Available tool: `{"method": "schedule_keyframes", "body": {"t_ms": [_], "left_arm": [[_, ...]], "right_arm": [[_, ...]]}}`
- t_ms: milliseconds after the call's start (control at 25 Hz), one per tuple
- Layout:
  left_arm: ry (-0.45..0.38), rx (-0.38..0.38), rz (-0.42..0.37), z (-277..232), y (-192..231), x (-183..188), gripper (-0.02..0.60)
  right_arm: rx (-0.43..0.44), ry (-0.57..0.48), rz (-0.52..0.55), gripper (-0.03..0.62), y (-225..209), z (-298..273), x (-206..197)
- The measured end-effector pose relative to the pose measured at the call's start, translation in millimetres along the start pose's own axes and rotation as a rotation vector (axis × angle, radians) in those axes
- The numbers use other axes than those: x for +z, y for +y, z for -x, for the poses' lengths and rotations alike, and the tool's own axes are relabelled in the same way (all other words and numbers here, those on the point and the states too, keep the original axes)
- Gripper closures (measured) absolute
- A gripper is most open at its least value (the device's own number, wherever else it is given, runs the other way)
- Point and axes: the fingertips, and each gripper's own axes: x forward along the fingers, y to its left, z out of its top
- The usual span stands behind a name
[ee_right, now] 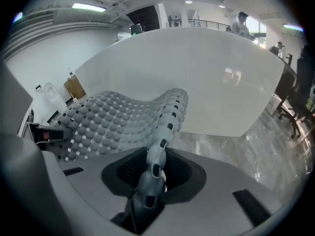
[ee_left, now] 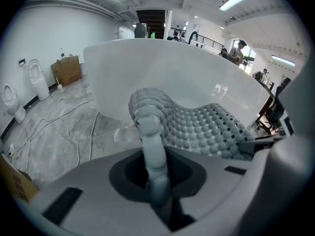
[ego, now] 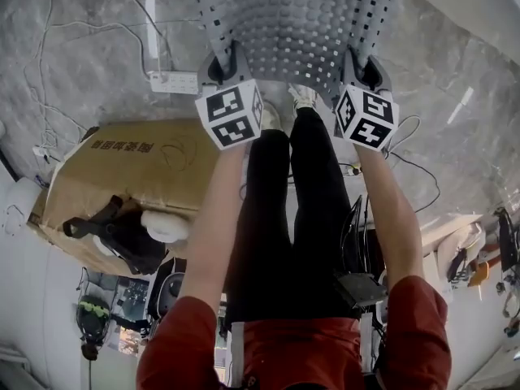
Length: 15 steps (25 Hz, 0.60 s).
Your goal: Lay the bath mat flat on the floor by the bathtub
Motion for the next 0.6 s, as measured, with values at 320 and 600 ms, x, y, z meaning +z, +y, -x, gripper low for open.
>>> {"method": "schedule_keyframes", "body": {"t_ms": [320,600], "left_arm": [[0.01,-0.02,-0.039,-76,-5,-34,0.526],[0.032,-0.009,-0.063,-140,1,-67,0.526]], "right_arm": [[-0.035,0.036,0.003,0.487,-21,-77,-30],[-0.045,0.047,0.019,0.485,-34,-134,-64]]}}
